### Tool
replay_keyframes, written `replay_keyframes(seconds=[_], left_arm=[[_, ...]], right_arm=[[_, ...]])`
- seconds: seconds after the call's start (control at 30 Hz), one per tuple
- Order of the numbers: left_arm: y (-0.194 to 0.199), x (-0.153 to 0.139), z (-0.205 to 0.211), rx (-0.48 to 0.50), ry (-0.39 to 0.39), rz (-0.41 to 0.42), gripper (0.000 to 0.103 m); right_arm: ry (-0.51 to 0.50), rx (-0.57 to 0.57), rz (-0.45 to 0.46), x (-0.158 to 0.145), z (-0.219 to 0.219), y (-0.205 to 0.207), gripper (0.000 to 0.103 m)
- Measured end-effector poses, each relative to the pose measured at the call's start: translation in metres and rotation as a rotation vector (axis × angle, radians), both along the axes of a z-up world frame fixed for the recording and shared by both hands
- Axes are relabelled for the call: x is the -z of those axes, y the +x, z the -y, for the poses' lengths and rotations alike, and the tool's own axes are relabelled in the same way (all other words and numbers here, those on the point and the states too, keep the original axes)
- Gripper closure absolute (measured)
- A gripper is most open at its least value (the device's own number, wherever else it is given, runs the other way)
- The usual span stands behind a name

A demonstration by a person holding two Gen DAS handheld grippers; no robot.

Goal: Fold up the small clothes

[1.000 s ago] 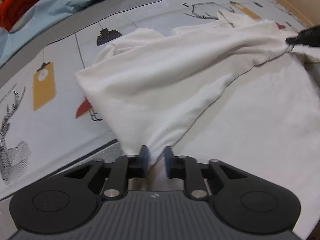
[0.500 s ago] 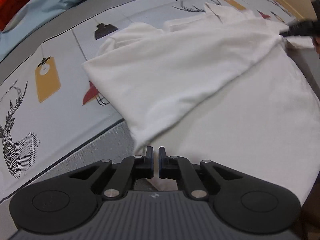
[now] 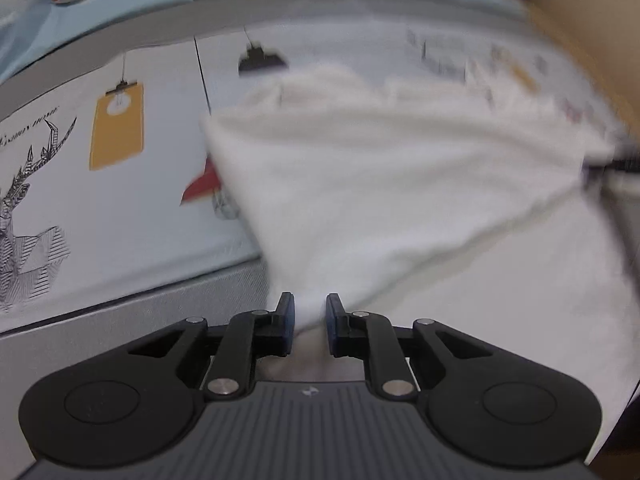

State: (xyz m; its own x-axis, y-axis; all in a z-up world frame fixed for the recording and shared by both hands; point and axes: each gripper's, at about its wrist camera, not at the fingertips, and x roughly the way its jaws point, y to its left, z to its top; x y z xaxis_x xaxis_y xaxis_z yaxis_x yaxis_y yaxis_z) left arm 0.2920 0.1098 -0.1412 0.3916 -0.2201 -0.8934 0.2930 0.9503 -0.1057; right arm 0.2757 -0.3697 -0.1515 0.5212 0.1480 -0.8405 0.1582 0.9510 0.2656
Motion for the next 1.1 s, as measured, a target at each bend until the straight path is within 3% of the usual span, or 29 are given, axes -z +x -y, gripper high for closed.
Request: replay_keyframes(seconds=[0.07,0.13,0.23,0.33,0.47,0.53,0.63,0.73,0.77,0.87,1.0,1.1], left_arm=[[-0.001,0.014,0.004,-0.013,0.045,-0.051,0.089],[-0.007,0.007,0.014,0.015,0.098,-0.019,0.089],[-0.015,-0.025,0.022,0.006,0.114,0.041,0.087],[-0.031,-0.07,0.023,-0.022,0.106,0.127,0.085],[-0.081,-0.123,0.028,-0.066,0.092,0.271,0.071],[-0.108,-0.133,0.03,-0.1,0.067,0.322,0.065],[-0.139,-0.129,0.033,-0.15,0.045,0.361,0.064],[-0.145,-0.116,0.046,-0.15,0.217,0.361,0.065],[-0.144,-0.115,0.049,-0.148,0.245,0.38,0.065],[-0.136,-0.113,0.046,-0.192,0.242,0.377,0.065],[-0.126,-0.108,0.034,-0.248,0.228,0.351,0.065],[-0.119,-0.103,0.03,-0.253,0.226,0.324,0.065]], right_arm=[[0.025,0.009,-0.039,0.003,0.007,-0.002,0.085],[0.043,0.041,-0.01,-0.008,0.013,-0.006,0.085],[0.018,0.092,0.082,-0.031,0.026,-0.018,0.083],[0.047,0.178,0.119,-0.041,0.056,-0.03,0.083],[0.082,0.317,0.135,-0.045,0.098,-0.053,0.083],[0.088,0.368,0.165,-0.046,0.117,-0.066,0.083],[0.088,0.47,0.199,-0.045,0.148,-0.086,0.083],[0.057,0.632,0.252,-0.04,0.183,-0.11,0.086],[0.039,0.698,0.274,-0.037,0.197,-0.119,0.096],[0.028,0.842,0.3,-0.025,0.234,-0.138,0.097],[0.217,1.009,0.304,0.007,0.286,-0.161,0.091],[0.295,1.09,0.31,0.031,0.307,-0.167,0.07]])
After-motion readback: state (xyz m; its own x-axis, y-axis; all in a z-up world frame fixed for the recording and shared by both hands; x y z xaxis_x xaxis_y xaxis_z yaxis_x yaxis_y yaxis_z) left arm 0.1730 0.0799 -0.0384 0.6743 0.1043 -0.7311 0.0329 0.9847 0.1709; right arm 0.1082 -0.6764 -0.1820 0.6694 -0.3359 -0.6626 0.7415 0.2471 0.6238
